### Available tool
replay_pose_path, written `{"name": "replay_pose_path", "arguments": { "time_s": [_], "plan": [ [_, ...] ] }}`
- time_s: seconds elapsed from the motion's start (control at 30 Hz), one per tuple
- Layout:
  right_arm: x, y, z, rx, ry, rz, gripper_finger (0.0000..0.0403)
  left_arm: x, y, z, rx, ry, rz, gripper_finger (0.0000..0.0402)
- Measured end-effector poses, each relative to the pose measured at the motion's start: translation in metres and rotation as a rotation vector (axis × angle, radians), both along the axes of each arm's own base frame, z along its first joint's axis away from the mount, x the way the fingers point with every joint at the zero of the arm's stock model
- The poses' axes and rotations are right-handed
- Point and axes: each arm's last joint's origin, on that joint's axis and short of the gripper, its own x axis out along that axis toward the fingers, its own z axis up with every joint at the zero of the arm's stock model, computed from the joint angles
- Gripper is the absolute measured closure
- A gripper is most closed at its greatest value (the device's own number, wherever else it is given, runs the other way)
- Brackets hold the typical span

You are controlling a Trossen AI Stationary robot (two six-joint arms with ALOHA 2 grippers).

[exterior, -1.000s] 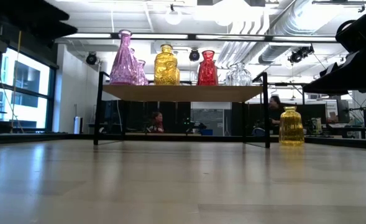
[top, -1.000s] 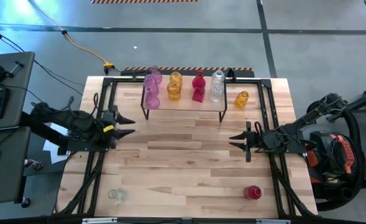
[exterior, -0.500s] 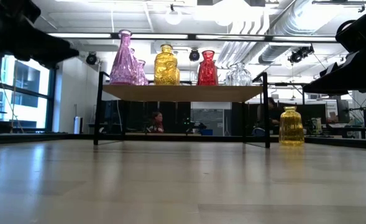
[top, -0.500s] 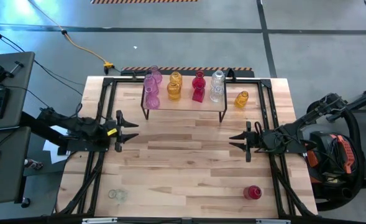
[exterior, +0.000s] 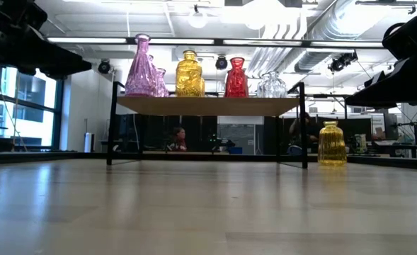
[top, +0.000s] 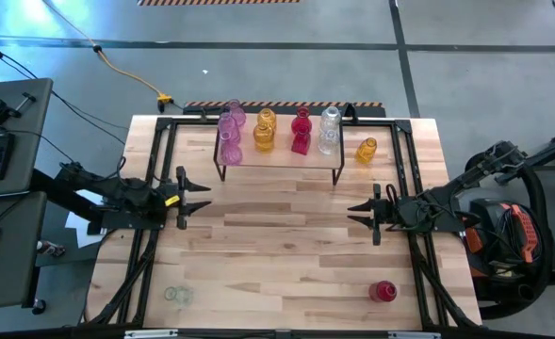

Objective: Sort vases onto shelf
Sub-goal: Put the yellow vase on the shelf aligned with the other yellow vases

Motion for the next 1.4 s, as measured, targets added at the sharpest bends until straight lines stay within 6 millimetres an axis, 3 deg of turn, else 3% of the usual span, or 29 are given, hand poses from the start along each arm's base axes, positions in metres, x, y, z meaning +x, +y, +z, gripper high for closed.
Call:
{"name": "replay_pose_path", "arguments": {
  "time_s": [0.57,0.97,1.13,1.27,1.4],
  "plan": [
    [0.0,0.0,0.0,0.0,0.0,0.0,0.0315,0.0,0.0,0.0,-0.068,-0.011,0.006,0.0225],
    [0.0,-0.001,0.002,-0.223,0.0,0.003,0.0315,0.0,0.0,0.0,-0.069,-0.011,0.006,0.0225],
    [0.002,-0.004,0.015,0.119,-0.176,-0.209,0.0315,0.0,0.0,0.0,-0.069,-0.012,0.006,0.0225],
    [0.001,-0.012,0.021,0.258,-0.306,-0.471,0.0315,0.0,0.0,0.0,-0.069,-0.012,0.006,0.0225],
    [0.002,-0.018,0.021,0.371,-0.36,-0.564,0.0315,0.0,0.0,0.0,-0.069,-0.012,0.006,0.0225]
  ]
}}
